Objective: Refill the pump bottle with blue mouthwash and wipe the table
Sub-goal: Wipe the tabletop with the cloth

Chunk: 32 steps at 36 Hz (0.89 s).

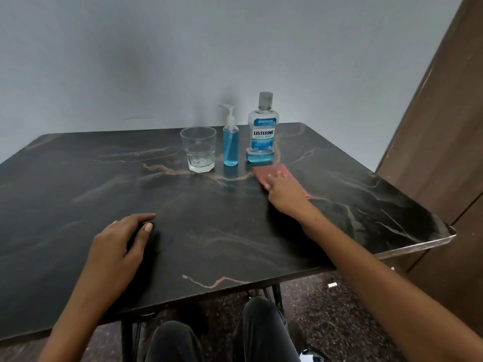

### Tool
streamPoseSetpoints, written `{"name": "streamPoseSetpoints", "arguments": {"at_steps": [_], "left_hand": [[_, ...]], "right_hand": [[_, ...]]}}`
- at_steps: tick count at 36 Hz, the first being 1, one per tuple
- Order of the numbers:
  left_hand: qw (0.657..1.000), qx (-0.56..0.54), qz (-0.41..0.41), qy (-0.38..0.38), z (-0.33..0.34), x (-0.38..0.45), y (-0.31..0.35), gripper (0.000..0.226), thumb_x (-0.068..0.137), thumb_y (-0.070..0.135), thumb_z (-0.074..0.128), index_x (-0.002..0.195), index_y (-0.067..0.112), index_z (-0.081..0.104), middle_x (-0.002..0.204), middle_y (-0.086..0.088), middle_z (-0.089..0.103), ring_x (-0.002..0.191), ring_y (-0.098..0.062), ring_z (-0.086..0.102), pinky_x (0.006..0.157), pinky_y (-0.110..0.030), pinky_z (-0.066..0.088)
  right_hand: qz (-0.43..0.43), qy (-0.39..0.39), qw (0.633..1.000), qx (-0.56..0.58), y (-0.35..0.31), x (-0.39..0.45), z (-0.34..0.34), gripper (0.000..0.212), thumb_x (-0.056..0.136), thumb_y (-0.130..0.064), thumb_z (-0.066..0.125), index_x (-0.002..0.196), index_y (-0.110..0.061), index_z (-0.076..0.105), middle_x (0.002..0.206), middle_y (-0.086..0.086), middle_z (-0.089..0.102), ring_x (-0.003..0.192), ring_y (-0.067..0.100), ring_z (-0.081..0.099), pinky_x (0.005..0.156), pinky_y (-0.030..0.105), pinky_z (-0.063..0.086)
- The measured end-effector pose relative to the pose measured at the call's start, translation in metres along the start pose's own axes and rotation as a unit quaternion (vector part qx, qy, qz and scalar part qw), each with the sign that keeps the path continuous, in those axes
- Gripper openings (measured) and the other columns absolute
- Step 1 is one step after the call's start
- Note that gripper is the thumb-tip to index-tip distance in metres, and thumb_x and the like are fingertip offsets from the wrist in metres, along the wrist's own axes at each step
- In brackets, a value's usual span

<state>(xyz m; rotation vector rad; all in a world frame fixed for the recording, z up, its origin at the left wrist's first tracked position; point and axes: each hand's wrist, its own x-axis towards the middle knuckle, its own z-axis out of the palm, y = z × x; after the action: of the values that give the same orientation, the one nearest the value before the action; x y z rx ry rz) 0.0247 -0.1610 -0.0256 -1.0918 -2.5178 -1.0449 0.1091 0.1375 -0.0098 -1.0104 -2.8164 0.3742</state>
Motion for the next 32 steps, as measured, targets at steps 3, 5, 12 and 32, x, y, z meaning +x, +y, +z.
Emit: {"name": "streamPoseSetpoints", "arguments": {"at_steps": [3, 5, 12, 32], "left_hand": [[1.0, -0.004, -0.004, 0.002, 0.0, 0.001, 0.0, 0.023, 0.091, 0.012, 0.053, 0.112, 0.011, 0.064, 0.107, -0.008, 0.068, 0.096, -0.019, 0.057, 0.081, -0.032, 0.041], [1.0, 0.003, -0.007, 0.012, 0.0, 0.001, 0.0, 0.024, 0.091, 0.011, 0.053, 0.113, 0.009, 0.064, 0.11, -0.012, 0.067, 0.101, -0.026, 0.06, 0.084, -0.034, 0.041], [0.997, -0.015, -0.025, 0.066, -0.001, -0.001, -0.005, 0.022, 0.092, 0.009, 0.053, 0.11, 0.009, 0.065, 0.112, -0.008, 0.067, 0.098, -0.01, 0.054, 0.086, -0.023, 0.037], [0.99, -0.073, -0.082, 0.085, 0.001, -0.001, -0.007, 0.033, 0.1, 0.028, 0.036, 0.092, 0.013, 0.064, 0.08, -0.001, 0.064, 0.069, -0.012, 0.053, 0.068, -0.025, 0.038]], "right_hand": [[-0.097, -0.038, 0.994, 0.021, -0.047, -0.011, 0.014, 0.04, 0.098, -0.013, 0.039, 0.137, -0.007, 0.042, 0.15, 0.018, 0.031, 0.138, 0.029, 0.031, 0.114, 0.041, 0.024], [-0.175, -0.064, 0.982, 0.025, -0.078, -0.029, 0.027, 0.042, 0.098, -0.015, 0.039, 0.14, -0.01, 0.039, 0.154, 0.016, 0.025, 0.142, 0.026, 0.024, 0.117, 0.04, 0.019], [-0.376, -0.12, 0.913, 0.103, -0.08, -0.103, 0.022, 0.038, 0.098, -0.019, 0.044, 0.137, -0.018, 0.048, 0.152, -0.001, 0.033, 0.142, 0.009, 0.023, 0.118, 0.024, 0.012], [-0.391, -0.12, 0.912, 0.04, -0.145, -0.097, 0.039, 0.043, 0.1, -0.02, 0.04, 0.143, -0.021, 0.038, 0.157, 0.002, 0.02, 0.146, 0.016, 0.014, 0.116, 0.026, 0.004]]}}
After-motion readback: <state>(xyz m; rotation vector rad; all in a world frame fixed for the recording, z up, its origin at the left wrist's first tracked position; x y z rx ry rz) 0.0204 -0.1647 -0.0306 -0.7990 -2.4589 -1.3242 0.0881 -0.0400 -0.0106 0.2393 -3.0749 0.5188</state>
